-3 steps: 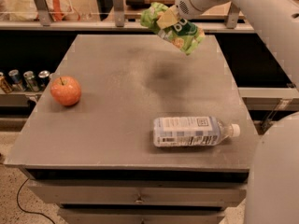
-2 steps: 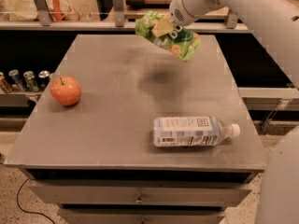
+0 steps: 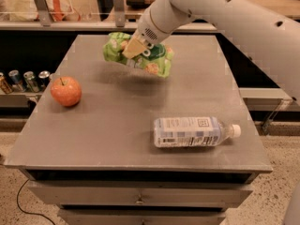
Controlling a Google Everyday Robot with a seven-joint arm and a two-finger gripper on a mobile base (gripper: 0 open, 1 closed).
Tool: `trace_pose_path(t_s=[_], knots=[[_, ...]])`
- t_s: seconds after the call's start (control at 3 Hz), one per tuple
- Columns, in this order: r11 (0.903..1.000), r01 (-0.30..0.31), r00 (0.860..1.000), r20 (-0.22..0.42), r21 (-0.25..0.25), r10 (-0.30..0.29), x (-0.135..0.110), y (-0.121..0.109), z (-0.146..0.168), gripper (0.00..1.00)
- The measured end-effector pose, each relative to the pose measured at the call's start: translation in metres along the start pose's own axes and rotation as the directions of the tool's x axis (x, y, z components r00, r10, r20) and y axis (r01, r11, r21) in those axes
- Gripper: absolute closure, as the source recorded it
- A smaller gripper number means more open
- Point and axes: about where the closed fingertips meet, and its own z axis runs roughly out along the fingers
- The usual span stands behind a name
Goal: Move green rice chip bag near apple
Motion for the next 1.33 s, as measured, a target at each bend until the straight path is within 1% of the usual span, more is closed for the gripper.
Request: trace_pose_path(t_s=[0.33,0.67,1.0,1.33], knots=[[0.9957,0.076,0.997,0.01,-0.053,-0.075,-0.024,0.032,0.01,1.0],[0.99,0.116,0.993,0.023,-0.08,-0.114,-0.044,0.052,0.02,1.0],[0.9894,0.122,0.992,0.032,-0.078,-0.12,-0.058,0.059,0.029,1.0],[0.9915,0.111,0.993,0.042,-0.068,-0.109,-0.069,0.06,0.037,1.0]])
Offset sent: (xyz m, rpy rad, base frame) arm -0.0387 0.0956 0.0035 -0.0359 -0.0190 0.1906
